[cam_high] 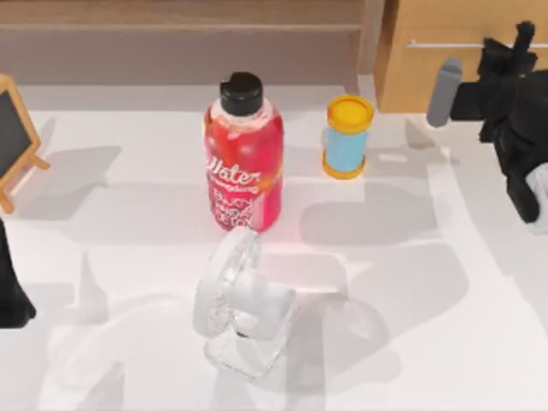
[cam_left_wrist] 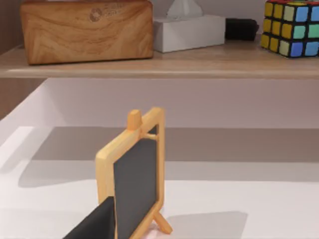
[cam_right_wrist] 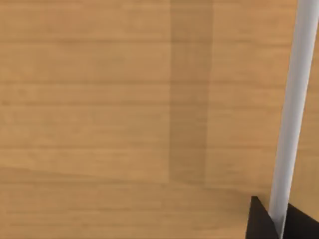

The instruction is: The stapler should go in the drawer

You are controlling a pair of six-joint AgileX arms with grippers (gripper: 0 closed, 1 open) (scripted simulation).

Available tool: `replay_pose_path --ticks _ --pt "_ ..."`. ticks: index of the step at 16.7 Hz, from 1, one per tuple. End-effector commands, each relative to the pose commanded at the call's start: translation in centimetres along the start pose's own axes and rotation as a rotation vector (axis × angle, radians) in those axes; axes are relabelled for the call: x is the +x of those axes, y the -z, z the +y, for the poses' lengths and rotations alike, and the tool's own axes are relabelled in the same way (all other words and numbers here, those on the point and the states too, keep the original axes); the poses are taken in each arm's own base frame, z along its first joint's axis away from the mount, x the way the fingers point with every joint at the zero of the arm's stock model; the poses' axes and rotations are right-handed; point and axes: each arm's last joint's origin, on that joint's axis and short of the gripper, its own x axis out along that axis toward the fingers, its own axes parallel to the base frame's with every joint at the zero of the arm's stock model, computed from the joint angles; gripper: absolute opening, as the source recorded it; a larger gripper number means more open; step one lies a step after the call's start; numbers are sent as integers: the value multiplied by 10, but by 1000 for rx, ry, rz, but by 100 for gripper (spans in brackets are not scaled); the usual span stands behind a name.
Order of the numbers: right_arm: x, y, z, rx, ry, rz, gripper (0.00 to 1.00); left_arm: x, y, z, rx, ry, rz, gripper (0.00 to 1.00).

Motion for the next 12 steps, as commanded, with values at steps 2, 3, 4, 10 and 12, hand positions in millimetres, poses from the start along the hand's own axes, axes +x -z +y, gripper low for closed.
replay_pose_path --ticks 2,3,4,10,12 --pt "0 -1 1 2 -5 -2 0 0 0 0 0 0 0 100" --pt "-1 -1 1 2 -4 -3 0 0 0 0 0 0 0 100" --pt "-3 -2 0 3 -1 -4 0 0 0 0 0 0 0 100" --pt "-42 -2 0 3 -1 -2 0 0 0 0 0 0 0 100" --pt "-56 -1 1 3 -4 -2 0 0 0 0 0 0 0 100"
